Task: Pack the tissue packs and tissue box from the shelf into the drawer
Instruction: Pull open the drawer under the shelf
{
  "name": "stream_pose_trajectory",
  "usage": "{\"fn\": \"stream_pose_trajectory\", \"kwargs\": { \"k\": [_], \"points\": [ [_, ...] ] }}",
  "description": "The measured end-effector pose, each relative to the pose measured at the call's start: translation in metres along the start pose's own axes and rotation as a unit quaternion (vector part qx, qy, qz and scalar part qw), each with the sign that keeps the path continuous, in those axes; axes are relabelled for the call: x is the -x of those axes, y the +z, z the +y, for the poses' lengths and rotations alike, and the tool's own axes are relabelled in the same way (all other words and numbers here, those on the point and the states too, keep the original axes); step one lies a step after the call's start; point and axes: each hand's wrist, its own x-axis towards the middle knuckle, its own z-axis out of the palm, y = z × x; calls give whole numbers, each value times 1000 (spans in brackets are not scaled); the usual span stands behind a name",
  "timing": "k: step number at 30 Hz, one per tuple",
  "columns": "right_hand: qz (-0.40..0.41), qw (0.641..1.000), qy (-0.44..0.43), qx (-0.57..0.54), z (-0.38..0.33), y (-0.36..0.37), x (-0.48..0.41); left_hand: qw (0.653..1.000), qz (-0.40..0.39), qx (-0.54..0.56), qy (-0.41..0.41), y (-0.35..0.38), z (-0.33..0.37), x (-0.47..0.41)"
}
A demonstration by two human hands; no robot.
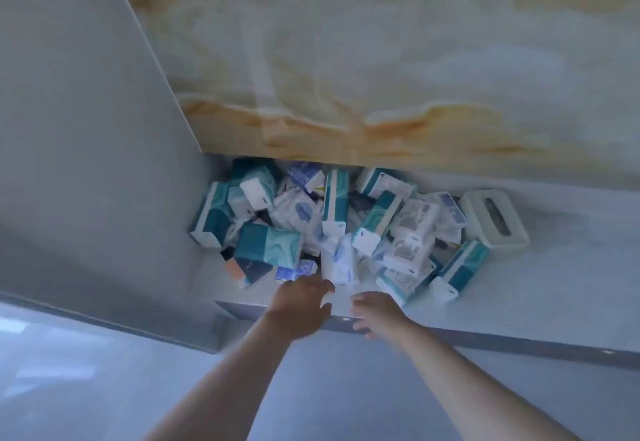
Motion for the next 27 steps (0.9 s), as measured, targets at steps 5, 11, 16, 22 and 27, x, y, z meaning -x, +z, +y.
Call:
{"fn": "stream_pose_trajectory", "kwargs": {
  "k": [5,11,16,22,27],
  "points": [
    [-86,973,103,-189,59,39,-60,998,5,-53,34,80,-27,-22],
    [-42,892,96,-439,97,75,-115,993,50,-88,67,150,-68,-32],
    [-37,831,25,-554,113,91,-136,989,101,-66,85,179,-85,-19],
    [-34,829,-3,-559,113,106,-135,991,105,-64,54,194,-99,19],
    [-24,852,-6,-522,129,111,-138,990,117,-65,39,209,-112,40]
  ]
}}
